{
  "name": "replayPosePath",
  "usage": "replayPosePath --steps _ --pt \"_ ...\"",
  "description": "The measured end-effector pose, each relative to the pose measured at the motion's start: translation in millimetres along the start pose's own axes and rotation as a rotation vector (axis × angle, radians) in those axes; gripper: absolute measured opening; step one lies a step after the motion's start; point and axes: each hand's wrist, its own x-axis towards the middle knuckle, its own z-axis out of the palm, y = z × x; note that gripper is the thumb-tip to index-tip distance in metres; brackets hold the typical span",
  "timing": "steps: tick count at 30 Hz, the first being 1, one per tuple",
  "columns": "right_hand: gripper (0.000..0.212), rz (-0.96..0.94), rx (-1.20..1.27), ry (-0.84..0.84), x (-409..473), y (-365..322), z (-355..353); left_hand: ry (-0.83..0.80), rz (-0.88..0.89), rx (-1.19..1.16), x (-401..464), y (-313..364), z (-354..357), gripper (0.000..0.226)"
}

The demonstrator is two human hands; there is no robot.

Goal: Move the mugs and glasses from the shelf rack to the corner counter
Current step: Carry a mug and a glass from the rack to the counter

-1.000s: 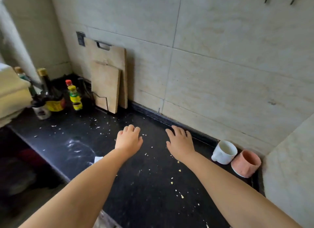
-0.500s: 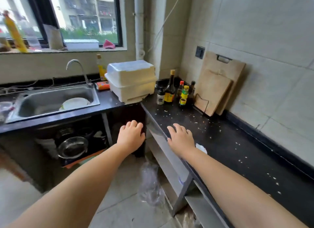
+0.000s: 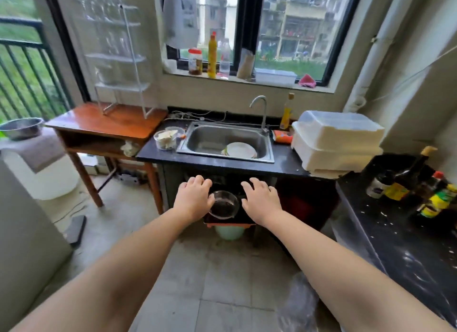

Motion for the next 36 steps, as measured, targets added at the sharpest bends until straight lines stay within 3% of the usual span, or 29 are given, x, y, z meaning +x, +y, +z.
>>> replayPosePath --steps 12,23,36 --pt "0.052 -0.359 0.014 0.032 235.0 -113.3 1.9 0.107 -0.448 -0.029 98.7 -182.3 -22.4 0.033" --pt "0.049 -0.565 0.016 -0.01 387.7 -263.5 24.5 0.136 -0.628 -0.013 142.0 -350.6 -36.2 0.029" --pt "0.048 -0.392 0.087 0.094 571.6 -415.5 16.6 0.145 -0.443 0.02 283.2 -582.7 -95.3 0.035"
